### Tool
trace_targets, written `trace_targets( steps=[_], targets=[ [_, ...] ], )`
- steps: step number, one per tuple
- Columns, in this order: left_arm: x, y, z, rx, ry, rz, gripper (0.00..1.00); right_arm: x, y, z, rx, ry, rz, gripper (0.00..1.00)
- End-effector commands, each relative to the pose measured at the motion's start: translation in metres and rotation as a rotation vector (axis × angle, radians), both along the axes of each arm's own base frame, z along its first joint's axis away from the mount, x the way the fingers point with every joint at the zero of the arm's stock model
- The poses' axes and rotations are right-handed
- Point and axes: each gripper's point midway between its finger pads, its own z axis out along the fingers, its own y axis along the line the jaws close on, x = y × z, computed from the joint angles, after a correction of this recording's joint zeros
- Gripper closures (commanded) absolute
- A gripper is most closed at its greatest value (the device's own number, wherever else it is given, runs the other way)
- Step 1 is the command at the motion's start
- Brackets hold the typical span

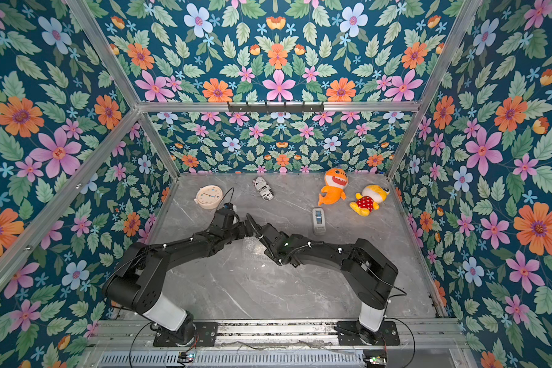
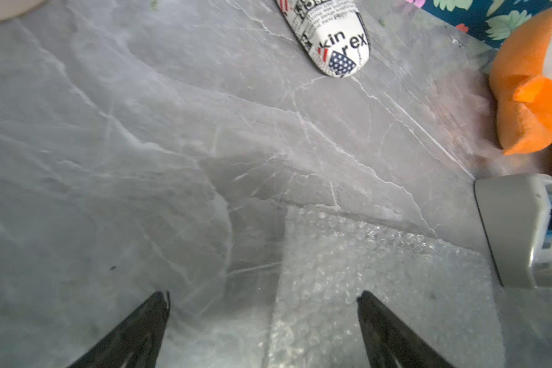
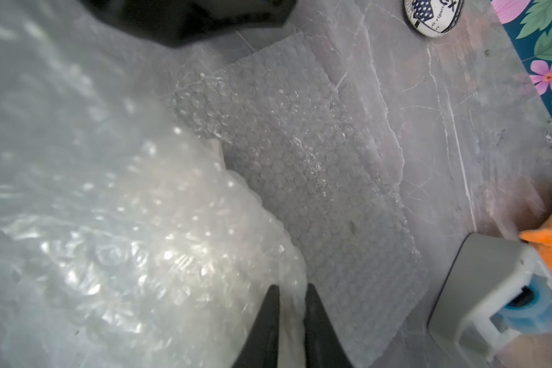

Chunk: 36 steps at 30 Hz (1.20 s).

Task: Wrap vases in bubble wrap
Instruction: Wrap the vase in bubble wrap.

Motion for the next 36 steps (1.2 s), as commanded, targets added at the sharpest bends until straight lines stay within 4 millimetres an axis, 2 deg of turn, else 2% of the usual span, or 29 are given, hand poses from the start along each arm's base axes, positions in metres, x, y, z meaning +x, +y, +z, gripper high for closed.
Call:
trace_targets(
  steps=[1,5,9,11,13,16,19,25,28,32,36],
  targets=[
    [-0.008,0.019,0.002,0.032,0.019,0.015,0.05,-0.002,-0.001,-0.013,0.035,0.089,0.017,0.79],
    [-0.022,0.022,0.016,0.012,-0.004,-0.003,0.04,0.003,-0.002,-0.019,0.067,0.123,0.010,0.75],
    [-0.033,0.037,0.020,0.037,-0.018,0.046,0.01,0.002,-0.001,-0.027,0.076,0.149,0.010,0.72],
    [-0.035,0.035,0.024,0.014,-0.044,0.034,0.00,0.001,-0.001,-0.030,0.089,0.156,0.007,0.72],
    [-0.037,0.023,0.025,-0.041,-0.053,-0.004,0.00,-0.001,-0.001,-0.033,0.091,0.160,0.008,0.72],
    [-0.041,-0.004,0.015,-0.089,-0.024,-0.060,0.00,-0.001,-0.001,-0.036,0.093,0.168,0.007,0.71],
    [-0.043,-0.015,-0.001,-0.053,0.023,-0.078,0.00,0.000,-0.002,-0.037,0.095,0.170,0.004,0.71],
    [-0.047,-0.023,-0.016,-0.042,0.055,-0.097,0.00,0.002,-0.007,-0.041,0.092,0.176,-0.010,0.71],
    [-0.053,-0.023,-0.032,-0.020,0.090,-0.092,0.00,0.004,-0.009,-0.042,0.087,0.181,-0.017,0.71],
    [-0.064,-0.021,-0.055,0.015,0.143,-0.067,0.04,0.006,-0.008,-0.036,0.080,0.177,-0.010,0.71],
    [-0.067,-0.015,-0.064,0.031,0.164,-0.044,0.05,0.007,-0.007,-0.028,0.069,0.168,0.008,0.71]
  ],
)
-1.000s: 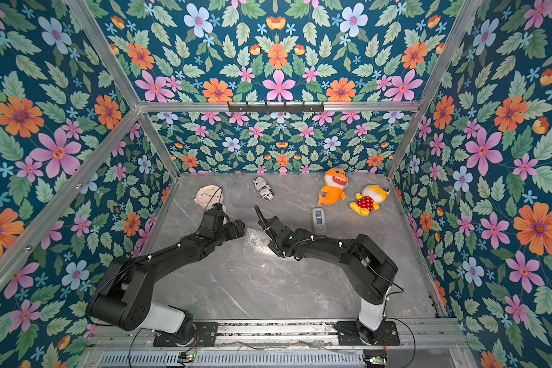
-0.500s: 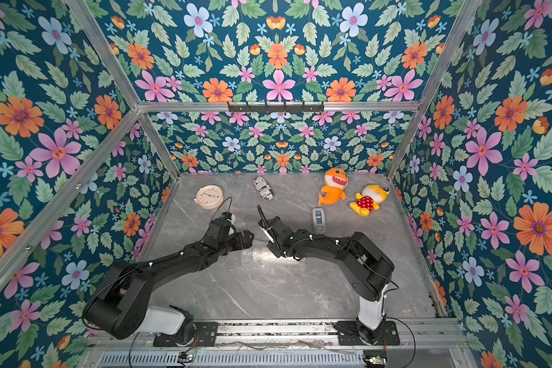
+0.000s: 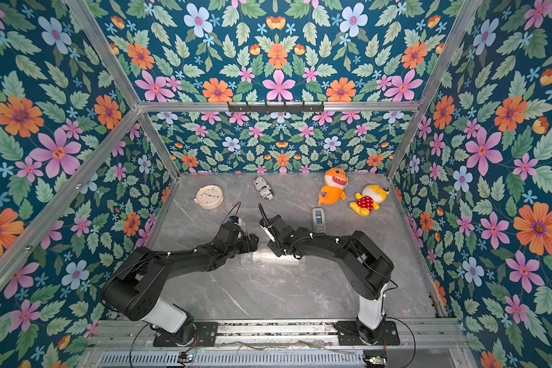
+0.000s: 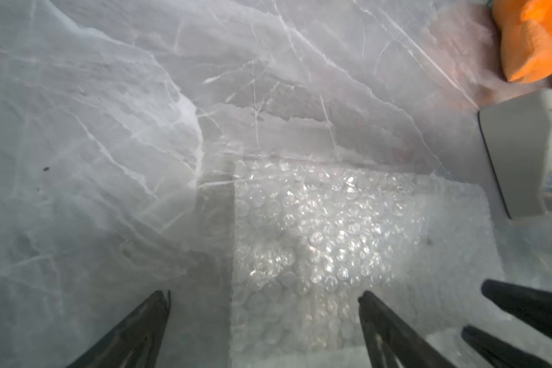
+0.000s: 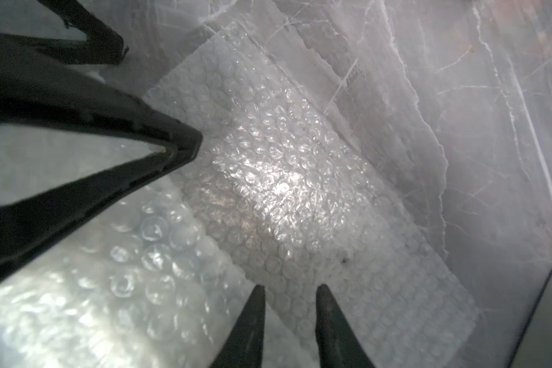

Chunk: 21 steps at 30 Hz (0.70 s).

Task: Wrap vases in bubble wrap
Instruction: Wrap the vase in bubble wrap.

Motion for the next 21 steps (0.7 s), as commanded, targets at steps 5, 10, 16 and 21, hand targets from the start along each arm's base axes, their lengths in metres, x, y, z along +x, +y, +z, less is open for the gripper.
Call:
trace_targets(
  steps=[5,10,16,21],
  targets=[
    [-0.017,0.013,-0.029,0.062,0.130,0.036,0.05,-0.007,-0.009,0.018,-0.058,0.008,0.037,0.68],
    [-0.018,0.013,-0.031,0.062,0.138,0.043,0.06,-0.007,-0.012,0.053,-0.045,-0.046,0.045,0.56],
    [-0.018,0.011,-0.033,0.054,0.152,0.043,0.06,-0.058,0.002,0.098,0.083,-0.023,0.188,0.45],
    [-0.018,0.010,-0.034,0.058,0.157,0.036,0.06,-0.088,0.000,0.061,0.002,0.056,0.234,0.41]
  ],
)
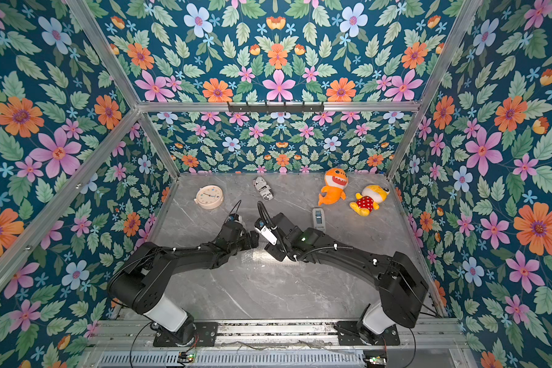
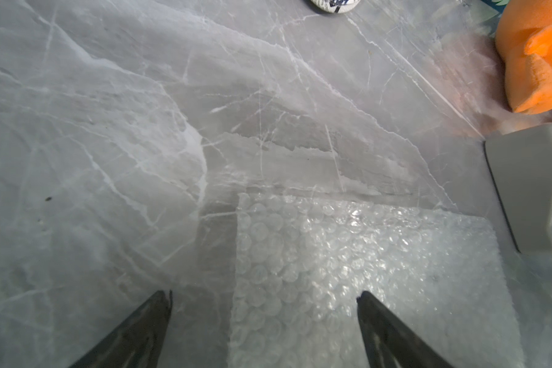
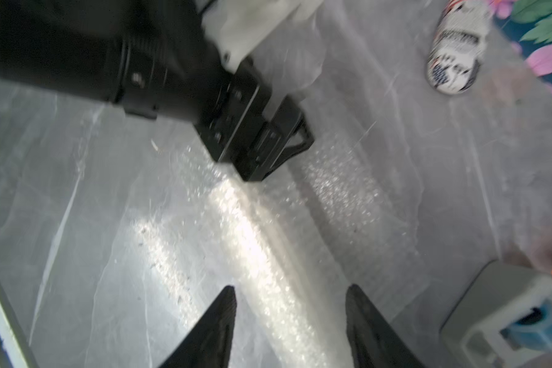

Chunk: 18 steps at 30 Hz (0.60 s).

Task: Wrap vases in bubble wrap
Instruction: Wrap the vase in bubble wrap.

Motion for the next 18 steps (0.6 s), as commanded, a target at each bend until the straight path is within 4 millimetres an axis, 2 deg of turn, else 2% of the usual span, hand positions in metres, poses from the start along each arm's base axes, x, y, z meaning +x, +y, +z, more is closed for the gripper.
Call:
trace_targets(
  steps=[1,3,6,8,10,12,18],
  targets=[
    [-0.031,0.011,-0.033,0.054,0.177,-0.010,0.06,-0.022,-0.002,-0.023,-0.062,0.066,0.050,0.40],
    [-0.031,0.011,-0.034,0.059,0.181,-0.014,0.06,-0.024,-0.001,-0.030,-0.079,0.074,0.057,0.38],
    [-0.029,0.010,-0.033,0.064,0.184,-0.016,0.06,-0.022,0.002,-0.035,-0.097,0.087,0.063,0.22],
    [-0.029,0.010,-0.032,0.064,0.183,-0.017,0.06,-0.024,0.005,-0.039,-0.095,0.099,0.076,0.16],
    [-0.029,0.010,-0.032,0.065,0.181,-0.018,0.06,-0.022,0.006,-0.045,-0.110,0.100,0.082,0.14],
    [-0.028,0.010,-0.032,0.065,0.179,-0.015,0.06,-0.020,0.004,-0.062,-0.162,0.119,0.081,0.14],
    [-0.028,0.009,-0.032,0.059,0.181,-0.021,0.06,-0.019,0.005,-0.075,-0.206,0.125,0.085,0.15]
  ],
)
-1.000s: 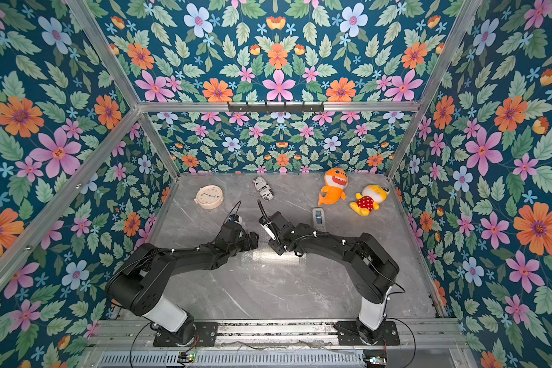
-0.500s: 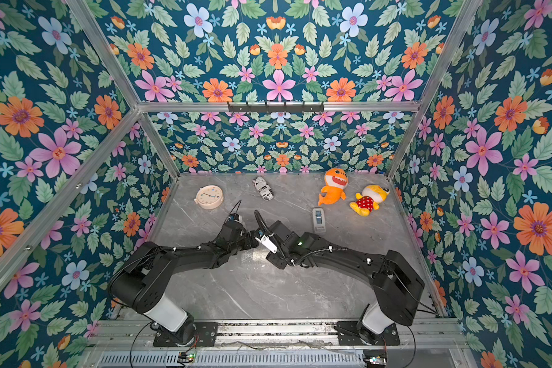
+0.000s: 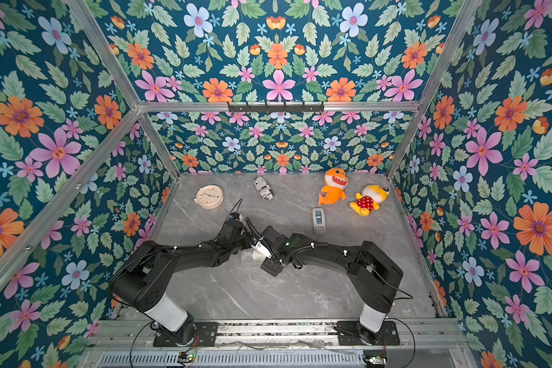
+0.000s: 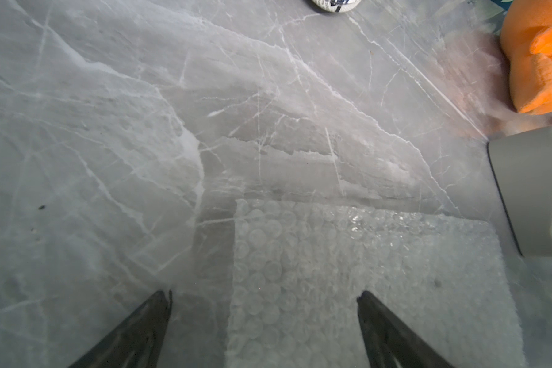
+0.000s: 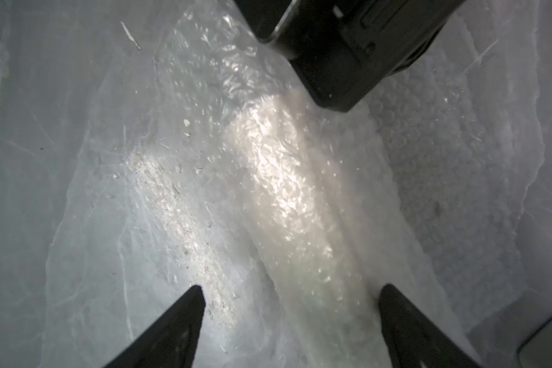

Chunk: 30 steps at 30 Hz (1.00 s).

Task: Wrap vases in bubble wrap
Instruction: Wrap the vase in bubble wrap.

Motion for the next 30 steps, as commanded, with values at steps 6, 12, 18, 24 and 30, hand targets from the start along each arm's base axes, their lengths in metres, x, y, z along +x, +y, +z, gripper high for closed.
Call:
trace_targets(
  steps=[6,12,18,24,30],
  targets=[
    [-0.030,0.009,-0.031,0.060,0.171,-0.029,0.06,-0.002,-0.008,-0.028,-0.077,0.021,0.002,0.20],
    [-0.027,0.009,-0.030,0.075,0.170,-0.029,0.05,0.006,-0.002,-0.027,-0.055,0.014,-0.007,0.25],
    [-0.007,0.018,-0.007,0.090,0.133,-0.025,0.02,0.013,-0.003,-0.033,-0.026,0.050,-0.020,0.36],
    [0.028,0.046,0.047,0.059,0.047,0.017,0.01,0.010,-0.001,-0.045,-0.007,0.091,-0.042,0.36],
    [0.031,0.052,0.073,0.035,-0.007,0.007,0.01,0.007,-0.004,-0.054,-0.007,0.117,-0.062,0.33]
  ],
)
